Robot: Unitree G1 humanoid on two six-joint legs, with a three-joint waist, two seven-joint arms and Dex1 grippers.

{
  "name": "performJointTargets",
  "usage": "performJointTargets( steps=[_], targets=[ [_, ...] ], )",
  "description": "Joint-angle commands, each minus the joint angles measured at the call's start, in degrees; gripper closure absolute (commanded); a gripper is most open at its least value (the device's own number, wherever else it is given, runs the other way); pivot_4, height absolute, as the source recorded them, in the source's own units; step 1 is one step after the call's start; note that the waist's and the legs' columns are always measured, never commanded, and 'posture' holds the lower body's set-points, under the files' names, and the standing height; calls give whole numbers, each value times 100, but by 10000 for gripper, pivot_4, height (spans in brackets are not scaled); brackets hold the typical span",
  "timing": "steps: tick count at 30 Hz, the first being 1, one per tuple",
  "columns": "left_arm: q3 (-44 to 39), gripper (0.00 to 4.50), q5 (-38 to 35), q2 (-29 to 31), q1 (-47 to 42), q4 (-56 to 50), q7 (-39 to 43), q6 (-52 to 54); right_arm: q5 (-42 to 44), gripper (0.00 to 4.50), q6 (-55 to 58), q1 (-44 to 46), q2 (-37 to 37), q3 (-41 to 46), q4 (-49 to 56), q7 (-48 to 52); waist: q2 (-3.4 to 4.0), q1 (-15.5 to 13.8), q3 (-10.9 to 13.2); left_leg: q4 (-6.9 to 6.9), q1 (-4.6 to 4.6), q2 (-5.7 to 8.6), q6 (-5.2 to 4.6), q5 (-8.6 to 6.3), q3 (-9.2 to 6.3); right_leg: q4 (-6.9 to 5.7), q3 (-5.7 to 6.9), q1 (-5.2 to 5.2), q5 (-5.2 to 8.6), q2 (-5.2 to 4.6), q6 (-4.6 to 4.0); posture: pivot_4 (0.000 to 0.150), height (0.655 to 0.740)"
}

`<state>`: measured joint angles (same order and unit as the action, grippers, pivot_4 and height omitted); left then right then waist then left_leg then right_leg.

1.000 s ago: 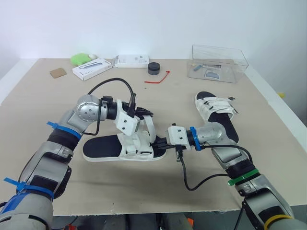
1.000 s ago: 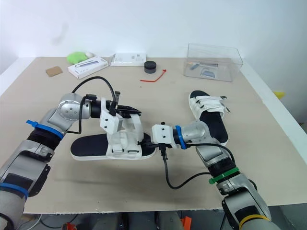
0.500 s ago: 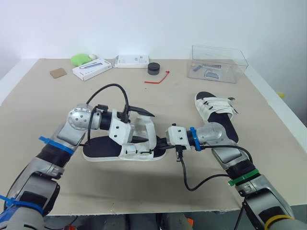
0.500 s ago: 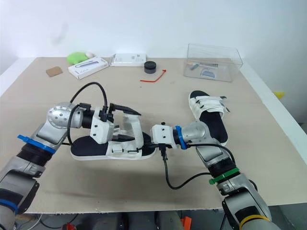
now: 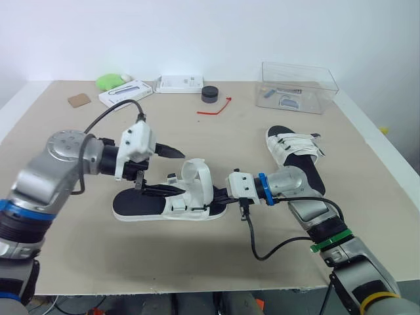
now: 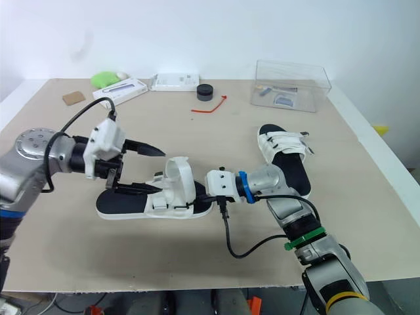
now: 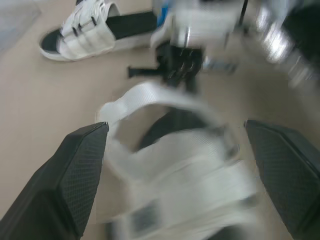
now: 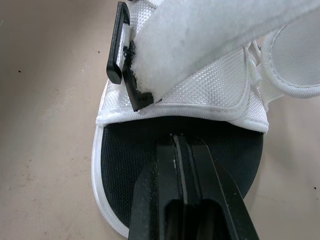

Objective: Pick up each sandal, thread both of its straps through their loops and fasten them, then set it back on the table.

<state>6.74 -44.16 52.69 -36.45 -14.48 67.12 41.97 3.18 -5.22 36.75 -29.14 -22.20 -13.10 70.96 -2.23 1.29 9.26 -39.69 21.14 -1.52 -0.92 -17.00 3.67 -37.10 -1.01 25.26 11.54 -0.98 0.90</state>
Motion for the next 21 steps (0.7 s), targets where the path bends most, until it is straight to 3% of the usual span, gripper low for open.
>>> performJointTargets(
  steps=[1, 3, 6, 12, 19, 20, 21],
  targets=[
    [-238, 236, -866, -76, 286, -619, -644, 1322, -207, 45000, 39, -59, -10, -155, -180, 88, 0, 0, 0, 0, 0, 0, 0, 0, -2, -1, 1, -1, 1, -1, -1, 1500, 7400],
    [-304, 236, -1134, -233, 353, -765, -1029, 1798, -204, 45000, 42, -57, 3, -153, -179, 94, -1, -1, 0, 0, -4, 0, 1, 0, -4, -5, 0, -3, 0, 0, -5, 1500, 7400],
    [-411, 236, -1579, -955, 242, -691, -1981, 2416, -209, 45000, 38, -55, 9, -152, -182, 97, -4, -13, 1, -1, -3, 2, 14, 8, -12, -6, 1, -6, -8, -2, -19, 1500, 7400],
    [-289, 236, -1292, -1652, 13, -438, -2765, 2682, -214, 45000, 38, -17, 6, -137, -217, 101, -2, -9, -1, 1, -6, 3, 25, 14, -17, -6, -1, -7, -26, 1, -52, 1500, 7400],
    [72, 236, -803, -2097, -71, -320, -2991, 2597, -208, 45000, 78, -98, -37, -108, -115, 82, -2, -9, 0, 3, -6, 6, 32, 18, -23, -6, -1, -9, -24, -2, -56, 1500, 7400],
    [86, 5370, -775, -2114, -64, -327, -2965, 2592, -207, 45000, 82, -106, -45, -101, -103, 79, -2, -9, 0, 3, -6, 6, 32, 18, -23, -6, -1, -9, -24, -2, -56, 1500, 7400],
    [103, 7759, -748, -2117, -57, -327, -2940, 2596, -207, 45000, 85, -112, -53, -95, -97, 77, -2, -9, -1, 3, -5, 5, 32, 18, -24, -6, -1, -9, -24, -2, -56, 1500, 7400]
  ],
)
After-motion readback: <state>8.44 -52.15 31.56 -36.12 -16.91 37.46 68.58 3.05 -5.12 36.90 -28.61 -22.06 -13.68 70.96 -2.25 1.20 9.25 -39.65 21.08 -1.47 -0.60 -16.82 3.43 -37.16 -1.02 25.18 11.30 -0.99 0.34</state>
